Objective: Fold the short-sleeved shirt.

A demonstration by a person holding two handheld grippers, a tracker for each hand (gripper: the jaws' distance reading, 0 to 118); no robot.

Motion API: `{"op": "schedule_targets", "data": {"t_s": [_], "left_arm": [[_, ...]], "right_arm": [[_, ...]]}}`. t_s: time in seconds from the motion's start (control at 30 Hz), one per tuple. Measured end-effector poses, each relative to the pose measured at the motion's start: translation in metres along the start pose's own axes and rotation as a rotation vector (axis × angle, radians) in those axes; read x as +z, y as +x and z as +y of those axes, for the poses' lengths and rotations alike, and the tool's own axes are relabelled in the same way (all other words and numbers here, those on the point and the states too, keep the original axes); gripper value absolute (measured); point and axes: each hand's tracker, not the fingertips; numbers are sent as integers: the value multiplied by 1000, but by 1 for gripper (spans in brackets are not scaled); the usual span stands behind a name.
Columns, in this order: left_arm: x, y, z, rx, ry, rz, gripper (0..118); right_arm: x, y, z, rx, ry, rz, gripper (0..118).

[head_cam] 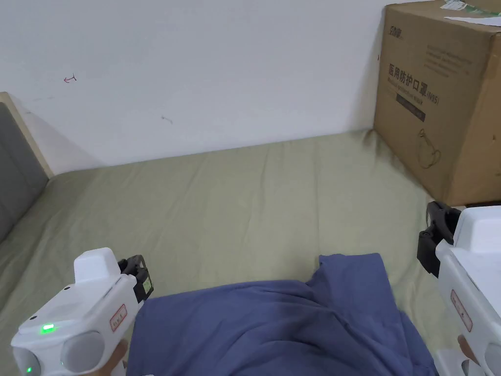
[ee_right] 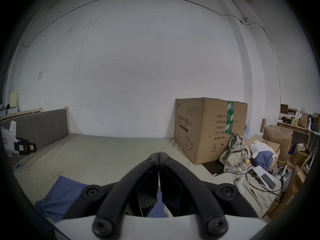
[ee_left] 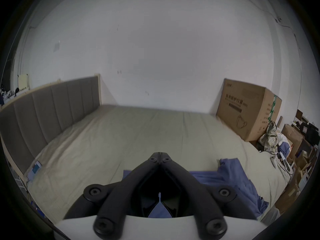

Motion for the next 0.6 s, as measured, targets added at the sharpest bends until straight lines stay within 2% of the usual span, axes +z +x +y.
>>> {"op": "schedule_targets", "data": {"t_s": [0.17, 0.33, 0.4, 0.43, 0.47, 0.5, 0.53, 0.6], "left_arm": [[-77, -42, 1, 86, -185, -44, 0], [-156, -77, -11, 163, -317, 21, 0], [-184, -89, -22, 152, -378, 71, 21], [-196, -94, -26, 142, -404, 85, 41], [-207, -96, -32, 154, -431, 97, 76], [-219, -101, -38, 162, -475, 103, 95], [-227, -103, -43, 153, -508, 115, 105], [-242, -103, -52, 100, -519, 145, 105]], "right_arm": [[-35, -6, -8, 16, -38, 9, 0], [-75, -14, -21, 34, -79, 13, 0], [-92, -18, -28, 41, -101, 14, 0], [-99, -19, -31, 44, -113, 14, 0], [-107, -20, -35, 46, -124, 14, 0], [-114, -20, -39, 48, -136, 13, 0], [-119, -21, -43, 49, -148, 13, 0], [-131, -21, -51, 51, -171, 10, 0]]}}
